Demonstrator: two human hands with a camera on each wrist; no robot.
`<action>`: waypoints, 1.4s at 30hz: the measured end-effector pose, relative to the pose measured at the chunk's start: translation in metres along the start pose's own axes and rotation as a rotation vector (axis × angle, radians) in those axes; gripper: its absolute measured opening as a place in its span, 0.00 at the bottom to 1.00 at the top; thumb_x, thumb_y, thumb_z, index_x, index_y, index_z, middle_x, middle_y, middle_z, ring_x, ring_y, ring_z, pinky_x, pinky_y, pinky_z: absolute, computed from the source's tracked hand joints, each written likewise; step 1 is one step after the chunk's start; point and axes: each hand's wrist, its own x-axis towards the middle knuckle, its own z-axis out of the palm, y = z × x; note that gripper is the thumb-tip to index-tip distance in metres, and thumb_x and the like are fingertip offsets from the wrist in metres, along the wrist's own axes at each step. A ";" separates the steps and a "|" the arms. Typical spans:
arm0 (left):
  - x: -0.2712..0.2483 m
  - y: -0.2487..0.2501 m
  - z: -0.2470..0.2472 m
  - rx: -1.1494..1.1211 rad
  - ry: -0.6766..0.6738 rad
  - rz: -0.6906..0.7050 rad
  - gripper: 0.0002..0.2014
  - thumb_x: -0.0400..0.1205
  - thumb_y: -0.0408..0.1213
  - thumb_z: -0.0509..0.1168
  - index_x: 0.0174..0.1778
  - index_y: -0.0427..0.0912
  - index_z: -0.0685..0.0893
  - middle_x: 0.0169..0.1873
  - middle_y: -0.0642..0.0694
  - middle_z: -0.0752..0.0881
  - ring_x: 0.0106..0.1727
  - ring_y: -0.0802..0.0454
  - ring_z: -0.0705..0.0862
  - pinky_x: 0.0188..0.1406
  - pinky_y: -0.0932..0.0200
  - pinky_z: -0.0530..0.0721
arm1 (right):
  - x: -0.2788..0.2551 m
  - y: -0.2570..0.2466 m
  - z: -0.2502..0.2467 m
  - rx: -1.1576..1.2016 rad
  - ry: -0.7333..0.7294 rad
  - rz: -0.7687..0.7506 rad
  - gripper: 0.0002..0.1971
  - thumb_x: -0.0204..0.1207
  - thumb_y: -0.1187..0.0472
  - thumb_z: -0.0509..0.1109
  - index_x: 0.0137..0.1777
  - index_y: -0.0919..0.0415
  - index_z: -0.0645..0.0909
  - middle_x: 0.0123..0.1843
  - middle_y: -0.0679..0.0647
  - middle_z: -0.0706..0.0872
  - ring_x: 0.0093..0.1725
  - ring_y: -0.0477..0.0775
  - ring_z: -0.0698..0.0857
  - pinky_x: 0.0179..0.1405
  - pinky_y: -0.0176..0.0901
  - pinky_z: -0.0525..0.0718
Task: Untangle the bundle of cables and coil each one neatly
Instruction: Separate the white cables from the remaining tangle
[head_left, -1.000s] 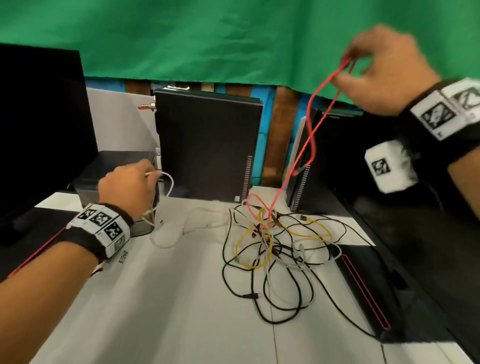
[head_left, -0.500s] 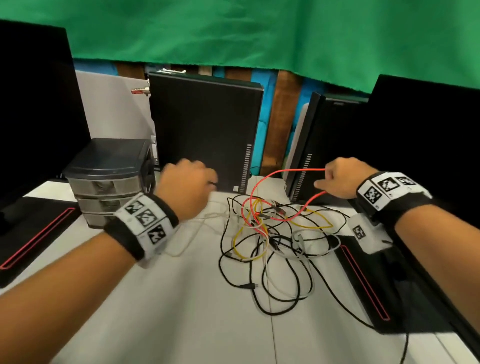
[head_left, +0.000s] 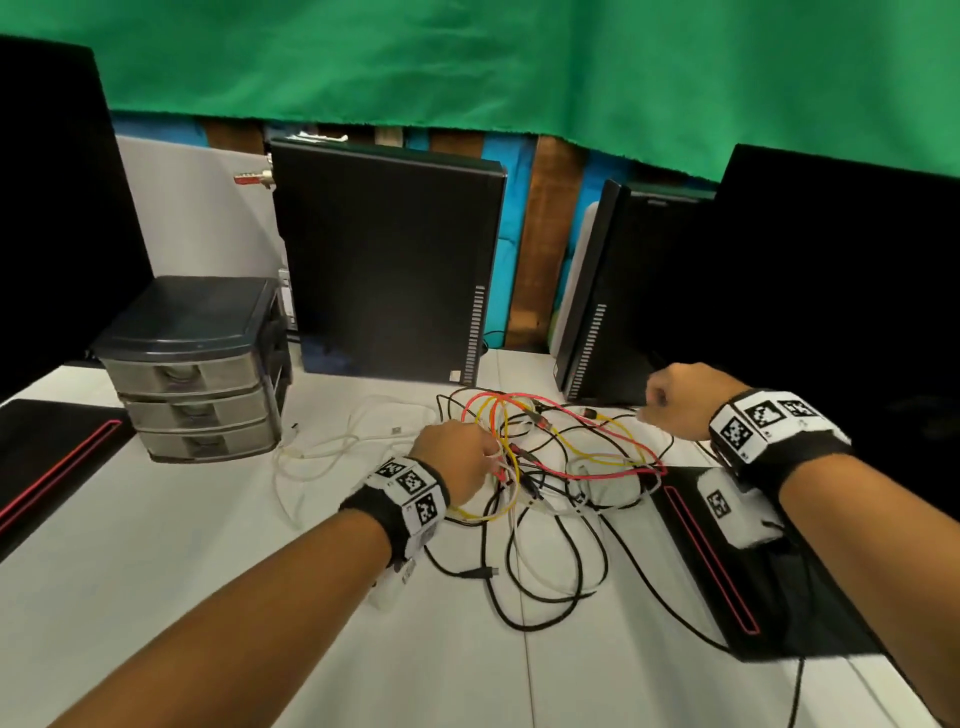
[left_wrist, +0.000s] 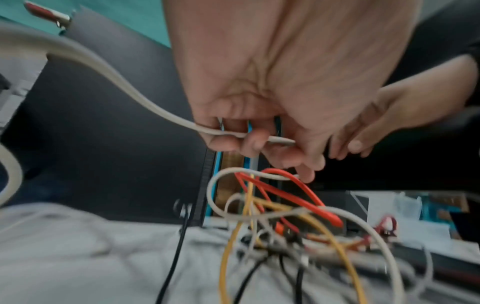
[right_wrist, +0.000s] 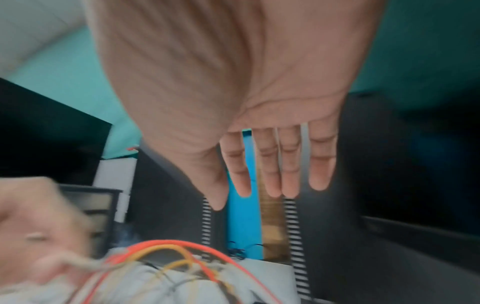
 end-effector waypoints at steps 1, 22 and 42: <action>-0.003 -0.002 -0.006 -0.073 0.010 0.030 0.13 0.88 0.47 0.60 0.58 0.51 0.90 0.57 0.51 0.90 0.58 0.48 0.86 0.59 0.51 0.83 | -0.005 -0.010 -0.002 0.001 0.036 -0.061 0.09 0.79 0.47 0.70 0.43 0.51 0.81 0.45 0.51 0.85 0.45 0.53 0.84 0.44 0.48 0.86; -0.068 -0.056 -0.107 -0.485 0.318 0.137 0.07 0.83 0.47 0.69 0.52 0.61 0.92 0.46 0.66 0.91 0.51 0.64 0.88 0.59 0.48 0.86 | -0.013 -0.074 -0.046 0.502 0.305 -0.398 0.18 0.83 0.45 0.68 0.36 0.53 0.88 0.29 0.50 0.84 0.32 0.51 0.82 0.36 0.53 0.86; -0.091 -0.120 -0.078 -0.271 0.450 -0.426 0.07 0.83 0.49 0.67 0.42 0.66 0.89 0.42 0.53 0.91 0.49 0.45 0.87 0.47 0.53 0.82 | 0.012 0.015 -0.084 0.813 0.723 0.334 0.19 0.82 0.48 0.69 0.46 0.65 0.91 0.44 0.64 0.91 0.48 0.67 0.88 0.52 0.51 0.85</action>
